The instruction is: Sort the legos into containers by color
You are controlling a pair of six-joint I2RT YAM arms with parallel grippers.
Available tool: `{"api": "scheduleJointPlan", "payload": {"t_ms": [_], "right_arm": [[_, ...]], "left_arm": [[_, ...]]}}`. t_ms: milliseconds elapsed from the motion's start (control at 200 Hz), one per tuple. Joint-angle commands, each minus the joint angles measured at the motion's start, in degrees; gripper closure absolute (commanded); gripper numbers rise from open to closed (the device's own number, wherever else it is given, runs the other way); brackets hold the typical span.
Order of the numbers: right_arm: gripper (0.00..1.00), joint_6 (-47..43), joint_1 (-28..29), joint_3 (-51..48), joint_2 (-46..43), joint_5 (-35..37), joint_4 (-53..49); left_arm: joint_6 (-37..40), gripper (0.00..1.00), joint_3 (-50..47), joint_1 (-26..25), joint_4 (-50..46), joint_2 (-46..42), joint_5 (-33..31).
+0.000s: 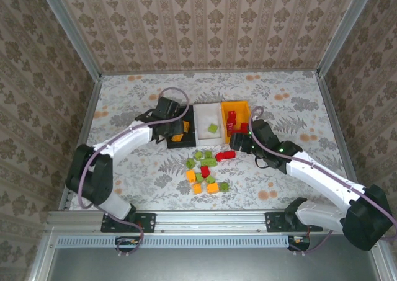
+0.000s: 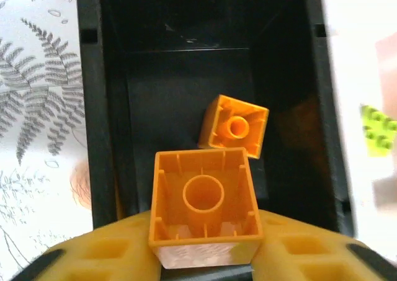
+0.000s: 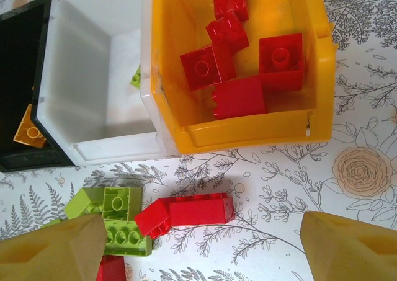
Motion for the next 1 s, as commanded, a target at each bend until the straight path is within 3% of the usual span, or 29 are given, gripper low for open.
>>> {"api": "scheduleJointPlan", "payload": {"t_ms": [0, 150, 300, 690, 995], "right_arm": [[0.17, 0.85, 0.14, -0.71, -1.86, 1.29, -2.02], [0.16, 0.73, 0.06, -0.68, -2.26, 1.24, -2.58], [0.16, 0.46, -0.03, -0.71, -2.22, 0.81, -2.53], [0.16, 0.48, -0.21, -2.5, -0.69, 0.28, -1.23], [0.15, 0.28, -0.3, -2.46, -0.33, 0.43, -1.3]], "left_arm": [[2.15, 0.41, 4.43, 0.48, -0.48, 2.12, 0.87], [1.34, 0.22, 3.65, -0.72, -0.43, -1.8, 2.39], [0.24, 0.15, -2.82, -6.14, -0.51, -11.4, 2.79], [-11.65, 0.15, -26.73, -27.06, -0.21, -25.98, 1.04], [-13.13, 0.14, -27.38, -38.25, 1.11, -22.13, -1.39]]}}
